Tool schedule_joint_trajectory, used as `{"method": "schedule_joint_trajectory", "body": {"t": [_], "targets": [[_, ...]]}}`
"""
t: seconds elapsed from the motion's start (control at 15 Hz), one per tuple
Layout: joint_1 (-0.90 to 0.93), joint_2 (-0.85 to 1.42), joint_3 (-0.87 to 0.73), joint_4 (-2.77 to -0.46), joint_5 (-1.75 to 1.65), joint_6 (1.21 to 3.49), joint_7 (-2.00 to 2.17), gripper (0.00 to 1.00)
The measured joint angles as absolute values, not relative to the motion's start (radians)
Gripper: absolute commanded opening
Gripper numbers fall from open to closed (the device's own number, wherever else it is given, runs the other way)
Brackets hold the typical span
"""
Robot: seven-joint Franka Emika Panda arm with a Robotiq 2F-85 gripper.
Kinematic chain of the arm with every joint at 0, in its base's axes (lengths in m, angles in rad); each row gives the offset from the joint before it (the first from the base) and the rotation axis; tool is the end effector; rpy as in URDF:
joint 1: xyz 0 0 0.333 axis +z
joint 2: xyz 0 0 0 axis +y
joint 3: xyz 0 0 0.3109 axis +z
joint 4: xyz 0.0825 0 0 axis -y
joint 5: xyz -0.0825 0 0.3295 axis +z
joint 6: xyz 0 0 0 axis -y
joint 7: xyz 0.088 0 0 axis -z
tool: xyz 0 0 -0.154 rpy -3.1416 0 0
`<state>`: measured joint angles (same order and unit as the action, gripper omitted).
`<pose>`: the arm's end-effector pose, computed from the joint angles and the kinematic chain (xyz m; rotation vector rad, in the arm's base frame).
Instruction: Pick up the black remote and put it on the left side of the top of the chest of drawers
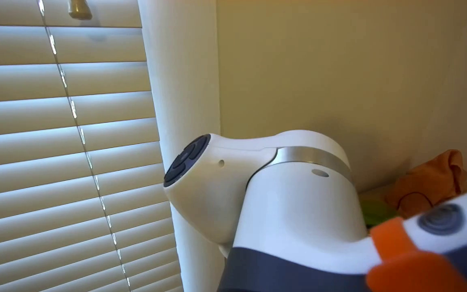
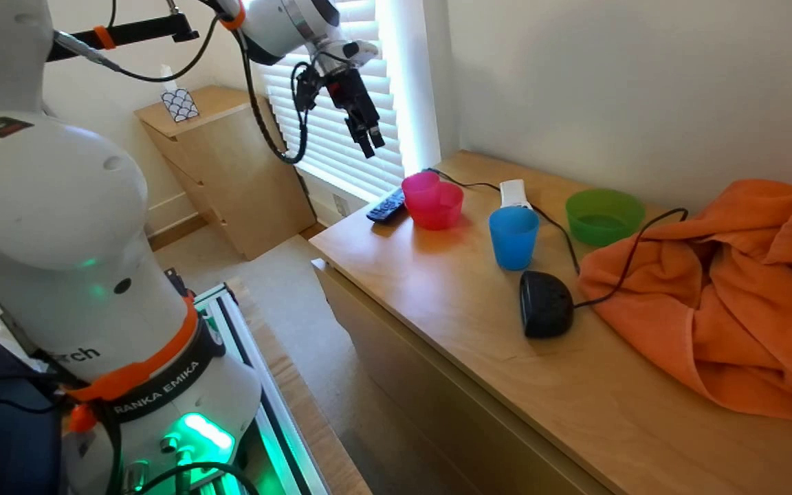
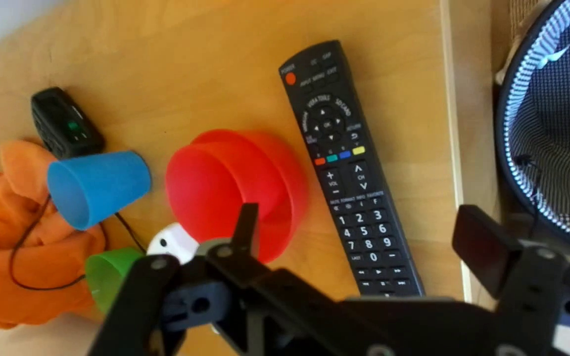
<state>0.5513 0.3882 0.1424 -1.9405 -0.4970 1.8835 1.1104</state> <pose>0.4315 0.2831 0.2554 2.5672 -0.1980 0.0407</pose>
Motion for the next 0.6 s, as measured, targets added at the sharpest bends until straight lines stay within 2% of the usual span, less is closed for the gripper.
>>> {"method": "schedule_joint_trajectory", "body": {"t": [0.33, 0.6], "targets": [[0.553, 0.286, 0.192, -2.083, -0.456, 1.857, 1.426, 1.00], [0.552, 0.257, 0.204, -2.126, -0.455, 1.860, 1.473, 1.00]]}}
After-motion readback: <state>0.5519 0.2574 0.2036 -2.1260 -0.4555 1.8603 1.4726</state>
